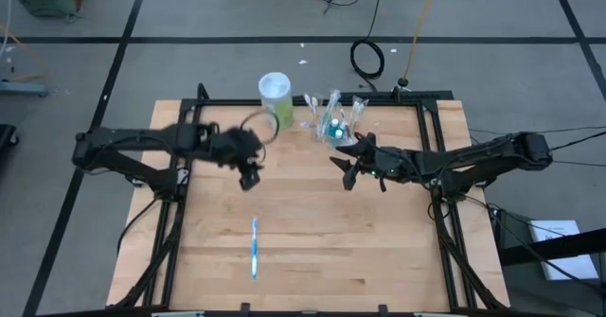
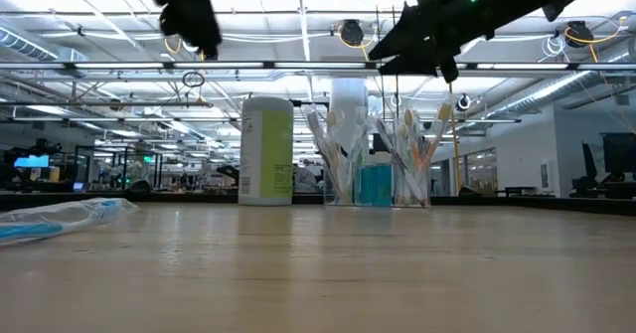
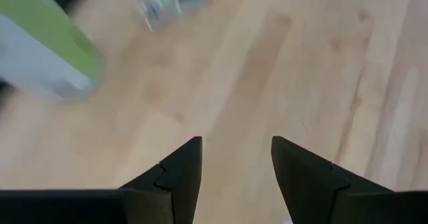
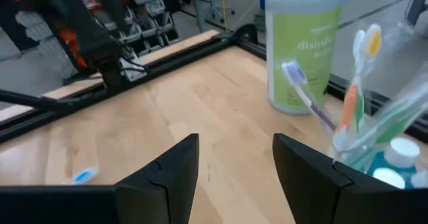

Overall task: Pick & Place toothbrushing station
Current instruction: Put the blue toothbrush into the transparent organizer

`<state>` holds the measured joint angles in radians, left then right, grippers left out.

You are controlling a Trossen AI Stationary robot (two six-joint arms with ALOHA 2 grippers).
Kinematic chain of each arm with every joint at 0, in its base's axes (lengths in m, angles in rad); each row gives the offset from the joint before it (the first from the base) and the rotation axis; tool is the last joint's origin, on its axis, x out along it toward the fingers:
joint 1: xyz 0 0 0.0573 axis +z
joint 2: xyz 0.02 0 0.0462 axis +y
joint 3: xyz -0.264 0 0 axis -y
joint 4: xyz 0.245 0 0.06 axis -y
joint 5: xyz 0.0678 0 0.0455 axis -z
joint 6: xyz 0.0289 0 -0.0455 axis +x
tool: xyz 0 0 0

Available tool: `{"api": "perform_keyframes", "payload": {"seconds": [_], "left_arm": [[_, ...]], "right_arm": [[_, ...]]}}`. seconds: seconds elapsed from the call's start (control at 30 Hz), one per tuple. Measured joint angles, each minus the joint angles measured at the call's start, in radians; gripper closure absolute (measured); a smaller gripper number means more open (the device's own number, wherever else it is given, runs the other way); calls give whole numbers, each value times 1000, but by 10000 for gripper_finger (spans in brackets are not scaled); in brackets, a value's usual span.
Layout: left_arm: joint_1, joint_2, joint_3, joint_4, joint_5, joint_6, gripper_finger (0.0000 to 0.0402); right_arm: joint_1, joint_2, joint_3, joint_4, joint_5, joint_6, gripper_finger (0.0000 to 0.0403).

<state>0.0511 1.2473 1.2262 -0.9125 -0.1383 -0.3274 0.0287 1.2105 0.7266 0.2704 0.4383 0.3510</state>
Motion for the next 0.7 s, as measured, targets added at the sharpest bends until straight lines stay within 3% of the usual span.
{"api": "perform_keyframes", "payload": {"seconds": [0.27,0.47,0.7], "left_arm": [[-210,-14,-323,178,61,-429,217],[-331,35,-485,293,66,-793,218],[-441,114,-553,465,63,-944,218]], "right_arm": [[40,0,-1,-13,1,29,220],[49,0,-1,-11,3,28,220],[48,0,-1,-6,4,29,220]]}}
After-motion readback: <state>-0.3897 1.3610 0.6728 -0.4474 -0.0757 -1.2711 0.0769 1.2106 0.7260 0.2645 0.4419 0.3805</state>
